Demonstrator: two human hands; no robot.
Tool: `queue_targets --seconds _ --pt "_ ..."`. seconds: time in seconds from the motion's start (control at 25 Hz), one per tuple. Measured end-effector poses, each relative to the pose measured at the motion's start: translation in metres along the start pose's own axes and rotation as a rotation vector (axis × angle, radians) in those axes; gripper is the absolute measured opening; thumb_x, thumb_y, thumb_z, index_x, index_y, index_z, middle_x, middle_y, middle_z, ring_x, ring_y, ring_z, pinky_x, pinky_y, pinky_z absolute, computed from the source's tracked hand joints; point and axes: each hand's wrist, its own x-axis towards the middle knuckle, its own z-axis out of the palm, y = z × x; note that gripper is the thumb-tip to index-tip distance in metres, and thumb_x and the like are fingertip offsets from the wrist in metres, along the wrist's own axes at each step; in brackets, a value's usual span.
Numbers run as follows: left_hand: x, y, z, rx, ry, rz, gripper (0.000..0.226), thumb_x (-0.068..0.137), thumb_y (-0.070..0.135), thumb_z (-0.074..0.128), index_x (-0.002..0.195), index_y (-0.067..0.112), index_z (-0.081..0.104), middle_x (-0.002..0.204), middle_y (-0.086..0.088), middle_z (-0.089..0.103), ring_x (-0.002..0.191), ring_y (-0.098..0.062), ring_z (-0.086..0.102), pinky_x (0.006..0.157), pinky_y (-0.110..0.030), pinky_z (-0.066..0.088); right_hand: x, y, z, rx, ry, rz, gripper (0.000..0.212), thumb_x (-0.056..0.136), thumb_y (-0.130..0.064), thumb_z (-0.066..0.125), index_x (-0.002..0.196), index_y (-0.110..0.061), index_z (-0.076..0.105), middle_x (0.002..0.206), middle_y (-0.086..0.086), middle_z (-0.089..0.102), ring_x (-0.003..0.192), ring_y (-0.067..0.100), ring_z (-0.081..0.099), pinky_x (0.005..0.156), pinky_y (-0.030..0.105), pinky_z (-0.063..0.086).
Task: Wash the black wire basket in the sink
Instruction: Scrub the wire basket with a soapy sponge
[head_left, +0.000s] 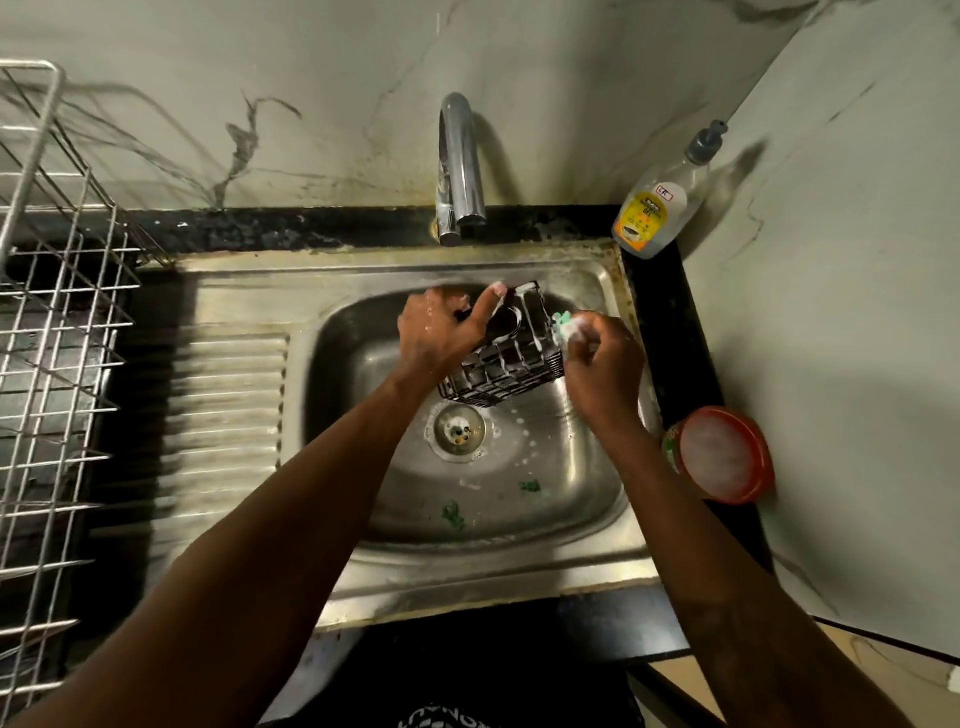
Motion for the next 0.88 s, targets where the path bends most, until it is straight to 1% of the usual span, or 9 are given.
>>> queue_targets --seconds 0.12,0.24,0.28,0.36,0.4,0.52,0.64,0.76,0.88 --pt "-0.011 -0.018 -0.004 -0.158 -0.004 0.054 0.057 0.095 0.064 0.047 0.058 0.022 0.058 0.049 0.008 0.058 0.042 -0.005 0.055 0.046 -0.022 0.041 0.004 -0.017 0.007 0.042 -0.05 0.052 0.023 0.089 -0.004 0.061 0.108 -0.009 0.072 0.101 0.011 0.075 0.092 0.029 0.068 0.08 0.028 0.052" --pt "-0.013 -0.036 -0.02 -0.008 0.09 0.123 0.054 0.104 0.051 0.037 0.068 0.018 0.061 0.056 0.005 0.06 0.049 -0.01 0.058 0.047 -0.032 0.048 -0.011 -0.046 0.009 0.073 -0.131 0.014 0.019 0.098 -0.008 0.058 0.112 -0.009 0.072 0.091 0.002 0.07 0.075 0.011 0.063 0.065 0.003 0.043" --pt "-0.015 -0.04 -0.021 0.036 0.117 0.128 0.055 0.105 0.047 0.034 0.066 0.018 0.059 0.055 0.005 0.058 0.047 -0.009 0.055 0.047 -0.033 0.047 -0.019 -0.053 0.014 0.079 -0.144 -0.024 0.019 0.098 -0.008 0.058 0.111 -0.009 0.072 0.091 0.0 0.07 0.075 0.007 0.061 0.066 0.004 0.045" --pt "-0.021 -0.038 -0.017 -0.019 0.139 0.034 0.057 0.106 0.042 0.033 0.056 0.021 0.05 0.048 0.008 0.05 0.041 -0.006 0.048 0.043 -0.024 0.038 -0.033 -0.059 0.035 0.092 -0.135 -0.116 0.017 0.094 -0.003 0.06 0.103 -0.009 0.073 0.094 0.004 0.074 0.08 0.008 0.063 0.075 0.021 0.055" --pt "-0.024 -0.035 -0.013 -0.072 0.146 -0.055 0.06 0.106 0.042 0.034 0.052 0.021 0.046 0.045 0.009 0.047 0.039 -0.006 0.045 0.044 -0.025 0.035 -0.039 -0.059 0.046 0.104 -0.125 -0.117 0.017 0.093 -0.003 0.06 0.101 -0.009 0.073 0.095 0.004 0.075 0.084 0.01 0.066 0.078 0.026 0.056" --pt "-0.026 -0.037 -0.002 -0.168 0.146 -0.211 0.062 0.105 0.041 0.036 0.047 0.019 0.041 0.044 0.009 0.041 0.04 -0.007 0.039 0.049 -0.027 0.029 -0.045 -0.056 0.061 0.118 -0.063 0.013 0.019 0.093 -0.011 0.062 0.106 -0.015 0.074 0.098 0.002 0.076 0.088 0.016 0.07 0.077 0.035 0.058" --pt "-0.031 -0.042 0.006 -0.249 0.103 -0.277 0.056 0.105 0.038 0.039 0.052 0.019 0.045 0.05 0.006 0.044 0.046 -0.01 0.043 0.047 -0.03 0.034 -0.036 -0.042 0.058 0.093 0.027 0.055 0.021 0.097 -0.015 0.062 0.115 -0.011 0.073 0.101 0.005 0.076 0.088 0.016 0.072 0.074 0.037 0.061" --pt "-0.038 -0.04 0.006 -0.299 0.123 -0.299 0.053 0.105 0.034 0.039 0.055 0.017 0.046 0.053 0.004 0.045 0.049 -0.011 0.043 0.049 -0.037 0.038 -0.02 -0.052 0.065 0.104 -0.125 -0.148 0.023 0.096 -0.007 0.061 0.115 -0.007 0.073 0.102 0.009 0.073 0.091 0.017 0.067 0.08 0.036 0.059" --pt "-0.037 -0.047 0.006 -0.282 0.191 -0.377 0.054 0.105 0.03 0.039 0.054 0.015 0.045 0.052 0.004 0.042 0.047 -0.006 0.038 0.051 -0.035 0.035 -0.024 -0.059 0.075 -0.067 -0.295 -0.433 0.031 0.088 0.003 0.063 0.116 -0.006 0.074 0.105 0.013 0.068 0.091 0.021 0.064 0.079 0.029 0.056"
